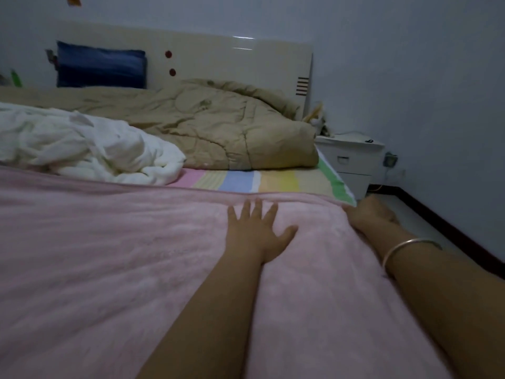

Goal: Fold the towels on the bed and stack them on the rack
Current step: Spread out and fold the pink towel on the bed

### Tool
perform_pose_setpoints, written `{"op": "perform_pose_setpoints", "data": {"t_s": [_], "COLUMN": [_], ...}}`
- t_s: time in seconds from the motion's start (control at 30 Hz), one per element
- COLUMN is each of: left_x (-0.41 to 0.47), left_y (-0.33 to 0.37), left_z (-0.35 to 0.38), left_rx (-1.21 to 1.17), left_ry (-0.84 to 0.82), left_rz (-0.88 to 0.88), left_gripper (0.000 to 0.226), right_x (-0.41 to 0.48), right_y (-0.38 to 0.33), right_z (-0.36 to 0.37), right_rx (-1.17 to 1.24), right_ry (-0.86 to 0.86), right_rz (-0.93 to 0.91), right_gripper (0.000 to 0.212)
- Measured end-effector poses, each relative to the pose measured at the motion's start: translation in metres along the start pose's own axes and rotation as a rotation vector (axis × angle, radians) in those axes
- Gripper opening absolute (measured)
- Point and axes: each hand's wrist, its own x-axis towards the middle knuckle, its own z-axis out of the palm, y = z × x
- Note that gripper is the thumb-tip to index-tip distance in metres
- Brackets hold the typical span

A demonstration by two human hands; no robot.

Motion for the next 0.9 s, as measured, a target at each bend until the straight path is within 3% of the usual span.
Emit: {"op": "perform_pose_setpoints", "data": {"t_s": [0.1,0.13,0.23,0.3,0.37,0.4,0.57,0.63,0.7,0.73,0.83,0.9], "left_x": [0.004,0.003,-0.001,-0.016,-0.048,-0.071,-0.191,-0.237,-0.282,-0.308,-0.379,-0.423], "left_y": [0.001,0.0,-0.003,0.0,0.002,0.002,0.002,0.013,0.029,0.041,0.082,0.109], "left_z": [0.003,0.003,-0.001,-0.013,-0.02,-0.027,-0.054,-0.075,-0.093,-0.102,-0.119,-0.124], "left_rx": [0.038,0.04,0.014,-0.076,-0.178,-0.224,-0.314,-0.298,-0.337,-0.376,-0.484,-0.462], "left_ry": [0.002,-0.004,0.098,0.295,0.456,0.455,0.102,-0.031,-0.079,-0.078,-0.083,-0.104], "left_rz": [0.011,0.011,0.034,0.111,0.15,0.15,0.155,0.12,0.114,0.138,0.211,0.254], "left_gripper": [0.082,0.082,0.075,0.059,0.038,0.032,0.063,0.067,0.069,0.071,0.07,0.064], "right_x": [-0.038,-0.064,-0.16,-0.209,-0.216,-0.212,-0.225,-0.25,-0.283,-0.303,-0.358,-0.387], "right_y": [-0.02,-0.025,-0.006,0.023,0.044,0.049,0.082,0.104,0.126,0.138,0.163,0.17], "right_z": [-0.009,-0.018,-0.038,-0.05,-0.056,-0.061,-0.097,-0.13,-0.167,-0.185,-0.221,-0.237], "right_rx": [-0.108,-0.165,-0.279,-0.294,-0.297,-0.285,-0.197,-0.042,0.043,0.073,0.145,0.33], "right_ry": [0.123,0.087,-0.29,-0.481,-0.477,-0.453,-0.472,-0.358,-0.179,-0.174,-0.45,-0.65], "right_rz": [-0.328,-0.441,-0.624,-0.589,-0.533,-0.465,-0.159,-0.122,-0.147,-0.13,-0.024,0.093], "right_gripper": [0.047,0.048,0.059,0.074,0.083,0.078,0.067,0.056,0.038,0.033,0.035,0.038]}}
